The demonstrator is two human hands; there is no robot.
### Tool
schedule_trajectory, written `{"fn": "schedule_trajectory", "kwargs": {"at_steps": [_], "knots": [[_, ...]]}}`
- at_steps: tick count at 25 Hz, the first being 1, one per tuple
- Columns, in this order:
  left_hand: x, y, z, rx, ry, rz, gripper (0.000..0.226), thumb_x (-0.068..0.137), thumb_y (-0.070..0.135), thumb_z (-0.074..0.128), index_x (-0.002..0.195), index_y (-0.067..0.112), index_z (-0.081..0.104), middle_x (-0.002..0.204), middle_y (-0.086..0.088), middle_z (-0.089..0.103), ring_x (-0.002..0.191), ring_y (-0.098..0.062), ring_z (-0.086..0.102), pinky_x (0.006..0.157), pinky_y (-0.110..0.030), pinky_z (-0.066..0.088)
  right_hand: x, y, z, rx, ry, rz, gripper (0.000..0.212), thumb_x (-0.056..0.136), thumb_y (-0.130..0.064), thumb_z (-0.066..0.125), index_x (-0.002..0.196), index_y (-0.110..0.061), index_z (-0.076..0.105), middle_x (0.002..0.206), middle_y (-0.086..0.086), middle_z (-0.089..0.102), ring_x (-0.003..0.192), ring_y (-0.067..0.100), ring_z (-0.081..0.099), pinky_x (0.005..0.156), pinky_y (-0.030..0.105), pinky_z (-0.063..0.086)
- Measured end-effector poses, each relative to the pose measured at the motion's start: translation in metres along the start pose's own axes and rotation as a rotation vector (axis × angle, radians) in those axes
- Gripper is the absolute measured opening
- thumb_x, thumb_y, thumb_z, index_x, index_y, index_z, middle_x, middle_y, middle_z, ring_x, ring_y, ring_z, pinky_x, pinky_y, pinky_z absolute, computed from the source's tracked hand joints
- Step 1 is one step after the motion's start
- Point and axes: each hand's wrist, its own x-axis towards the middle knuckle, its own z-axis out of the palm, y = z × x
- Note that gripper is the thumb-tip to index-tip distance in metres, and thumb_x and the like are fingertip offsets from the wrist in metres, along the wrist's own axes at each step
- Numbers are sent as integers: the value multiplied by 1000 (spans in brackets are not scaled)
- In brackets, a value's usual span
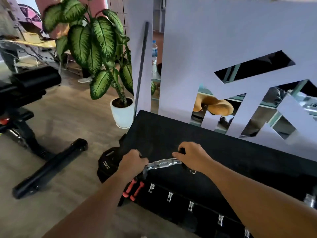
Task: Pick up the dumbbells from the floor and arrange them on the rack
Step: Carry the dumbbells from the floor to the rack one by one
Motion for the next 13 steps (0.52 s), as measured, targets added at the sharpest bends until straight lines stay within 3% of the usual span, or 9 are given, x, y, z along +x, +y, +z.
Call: {"fn": "schedule_trajectory", "kwargs": {"at_steps": [3, 7, 10, 13], "knots": [[66, -7, 11, -18, -41, -57, 20, 80, 32, 66, 88, 14, 67, 84, -7, 71, 82, -26, 67, 70, -33, 46, 65, 4, 13, -47, 2, 19, 24, 98, -46, 63, 90, -24, 57, 89, -3, 58, 69, 12, 61, 53, 18, 39], [126, -22, 40, 23, -83, -129, 16, 86, 28, 64, 81, 12, 66, 78, -6, 67, 78, -28, 65, 67, -33, 44, 133, 25, 43, -70, 0, 63, 20, 99, -43, 62, 99, -23, 56, 95, -5, 49, 83, 16, 55, 64, 25, 43], [152, -42, 69, 45, -92, -212, 17, 86, 26, 61, 76, 12, 63, 70, -4, 61, 70, -27, 59, 64, -33, 40, 170, 46, 78, -96, -70, 111, 15, 101, -39, 58, 103, -25, 53, 99, -4, 43, 101, 23, 43, 77, 37, 43], [171, -63, 99, 74, -103, -261, 18, 86, 29, 59, 76, 14, 58, 73, -3, 62, 70, -26, 58, 63, -34, 39, 196, 68, 103, -105, -150, 145, 17, 102, -37, 56, 112, -24, 54, 109, 0, 45, 110, 26, 41, 81, 39, 44]]}}
